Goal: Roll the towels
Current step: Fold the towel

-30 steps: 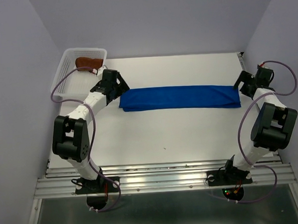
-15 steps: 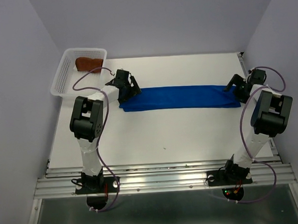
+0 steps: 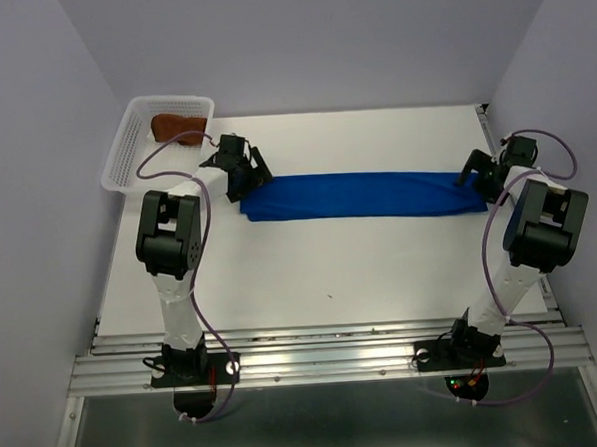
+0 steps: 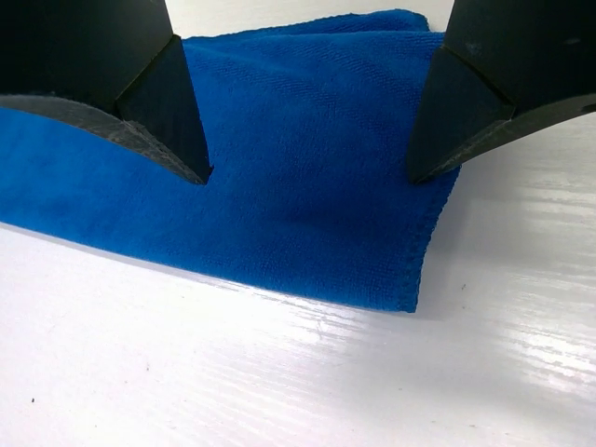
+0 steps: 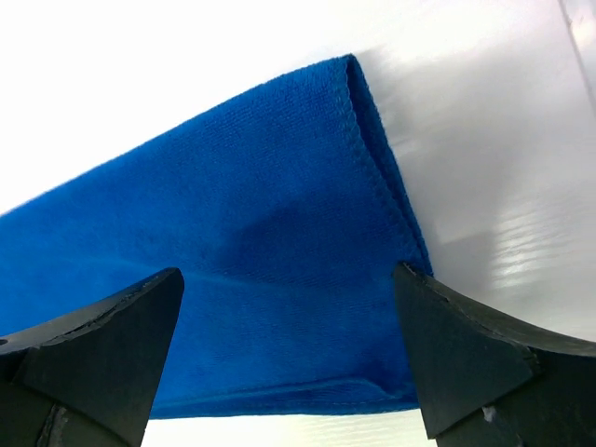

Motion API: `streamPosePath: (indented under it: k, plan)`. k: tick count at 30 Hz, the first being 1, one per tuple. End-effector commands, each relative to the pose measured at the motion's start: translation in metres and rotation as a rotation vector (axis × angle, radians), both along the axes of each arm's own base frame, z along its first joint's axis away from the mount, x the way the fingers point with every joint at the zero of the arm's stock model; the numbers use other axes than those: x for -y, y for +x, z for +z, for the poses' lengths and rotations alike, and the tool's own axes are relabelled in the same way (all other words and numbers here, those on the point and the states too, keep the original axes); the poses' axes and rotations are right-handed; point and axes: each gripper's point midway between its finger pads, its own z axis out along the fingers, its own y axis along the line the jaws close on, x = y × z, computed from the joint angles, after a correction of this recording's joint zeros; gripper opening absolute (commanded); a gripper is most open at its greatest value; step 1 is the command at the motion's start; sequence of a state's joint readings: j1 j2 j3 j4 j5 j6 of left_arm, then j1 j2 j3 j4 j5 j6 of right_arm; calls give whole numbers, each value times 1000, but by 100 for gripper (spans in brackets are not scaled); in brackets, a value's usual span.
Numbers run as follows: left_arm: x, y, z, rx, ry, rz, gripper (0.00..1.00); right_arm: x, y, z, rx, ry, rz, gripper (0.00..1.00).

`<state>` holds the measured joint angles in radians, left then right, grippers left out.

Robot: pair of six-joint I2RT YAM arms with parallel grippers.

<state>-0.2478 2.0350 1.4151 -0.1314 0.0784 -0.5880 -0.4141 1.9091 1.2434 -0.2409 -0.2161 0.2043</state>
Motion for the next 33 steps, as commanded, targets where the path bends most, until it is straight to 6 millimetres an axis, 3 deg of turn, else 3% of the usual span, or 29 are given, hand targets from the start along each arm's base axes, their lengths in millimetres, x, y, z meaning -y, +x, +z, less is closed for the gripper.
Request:
streamPosePath:
  k: [1, 7, 11, 16, 23, 33]
  plan:
    - [-1, -1, -18, -38, 32, -58, 99, 14, 6, 7, 19, -99, 149, 100]
    - [2, -8, -10, -41, 24, -99, 99, 23, 16, 22, 43, -166, 203, 100]
    - [8, -9, 30, 39, 18, -104, 99, 25, 21, 50, 94, -184, 176, 100]
    - [3, -13, 75, 121, 26, -65, 99, 41, 12, 55, 63, -226, 48, 100]
    - [-26, -23, 77, 92, 122, 55, 99, 50, -10, 7, -104, -237, 7, 100]
    - [-26, -24, 55, 37, 127, 64, 99, 17, -19, -33, -162, -64, 101, 66]
